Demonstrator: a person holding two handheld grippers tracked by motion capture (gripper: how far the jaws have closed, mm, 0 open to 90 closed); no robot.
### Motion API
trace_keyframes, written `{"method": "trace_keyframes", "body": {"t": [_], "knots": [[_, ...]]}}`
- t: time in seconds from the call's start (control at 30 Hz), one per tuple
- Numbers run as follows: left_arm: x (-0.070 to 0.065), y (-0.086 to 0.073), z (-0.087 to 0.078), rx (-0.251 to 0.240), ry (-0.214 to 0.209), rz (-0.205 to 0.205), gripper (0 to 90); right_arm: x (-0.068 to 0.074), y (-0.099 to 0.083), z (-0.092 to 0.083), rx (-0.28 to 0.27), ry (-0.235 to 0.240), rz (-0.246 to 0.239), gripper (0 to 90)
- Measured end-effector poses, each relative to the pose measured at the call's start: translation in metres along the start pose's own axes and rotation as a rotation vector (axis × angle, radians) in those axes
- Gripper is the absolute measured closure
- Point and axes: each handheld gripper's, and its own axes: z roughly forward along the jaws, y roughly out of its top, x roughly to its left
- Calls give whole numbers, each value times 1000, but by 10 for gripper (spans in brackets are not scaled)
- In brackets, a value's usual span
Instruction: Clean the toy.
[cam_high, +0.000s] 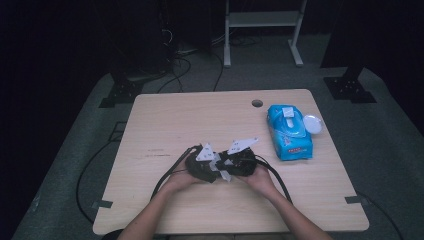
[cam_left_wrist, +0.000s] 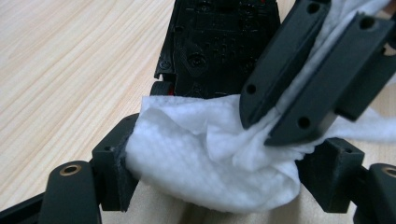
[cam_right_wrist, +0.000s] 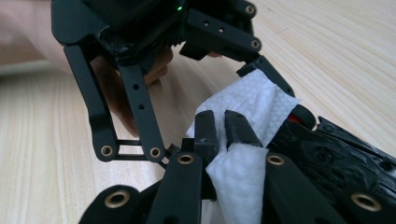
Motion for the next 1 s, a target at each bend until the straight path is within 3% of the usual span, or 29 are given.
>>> {"method": "trace_keyframes", "body": {"t": [0.1,0.2,0.27,0.33,0.43,0.5,0.57,0.7,0.8,0.93,1.0], "knots": [[0,0,0,0,-2,-3,235,-3,0,-3,8,4,-5,830],[1,0,-1,0,-2,-3,236,-8,-3,-15,39,-74,-45,830],[1,0,0,-5,-2,-9,236,-12,-7,-22,48,-96,-46,830],[1,1,1,-4,1,-8,235,-10,-7,-22,48,-90,-45,830],[0,2,2,1,8,-4,235,-4,-5,-14,25,-39,-45,830],[0,1,2,8,11,-5,236,2,-1,-6,37,-47,-78,830],[2,1,0,2,14,-16,236,0,1,-3,28,-53,-68,831],[2,1,1,0,12,-5,236,-11,10,2,3,-116,-33,833],[2,0,0,0,13,-3,236,-20,14,1,10,-178,-43,834],[2,0,-1,-2,12,-5,236,-44,9,-15,16,-269,11,834],[2,1,0,-1,13,0,236,-53,5,-22,11,-285,39,834]]}}
